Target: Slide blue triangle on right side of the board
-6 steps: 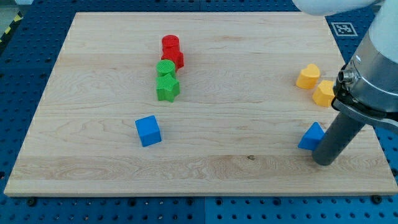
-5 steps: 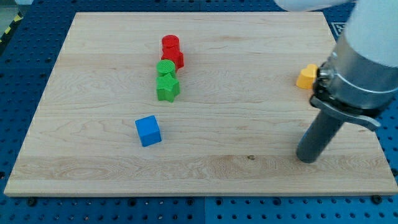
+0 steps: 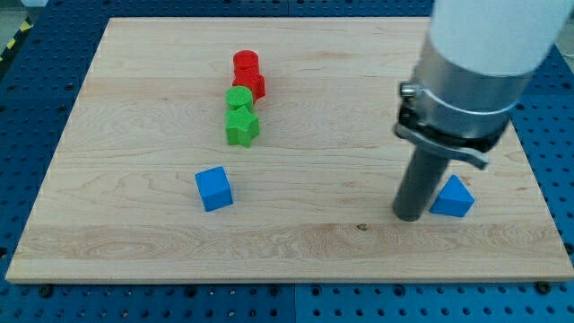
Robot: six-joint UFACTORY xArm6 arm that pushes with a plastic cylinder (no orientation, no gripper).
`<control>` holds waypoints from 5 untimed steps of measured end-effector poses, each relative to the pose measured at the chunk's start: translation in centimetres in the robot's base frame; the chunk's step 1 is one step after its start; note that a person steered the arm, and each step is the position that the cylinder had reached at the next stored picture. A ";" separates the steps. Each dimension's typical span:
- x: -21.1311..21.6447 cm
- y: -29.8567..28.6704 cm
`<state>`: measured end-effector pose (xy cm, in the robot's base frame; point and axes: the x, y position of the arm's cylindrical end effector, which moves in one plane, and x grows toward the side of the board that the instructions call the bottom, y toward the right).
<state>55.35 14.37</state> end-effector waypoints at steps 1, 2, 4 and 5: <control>0.0 1.5; 0.0 4.2; -0.1 6.1; -0.2 7.2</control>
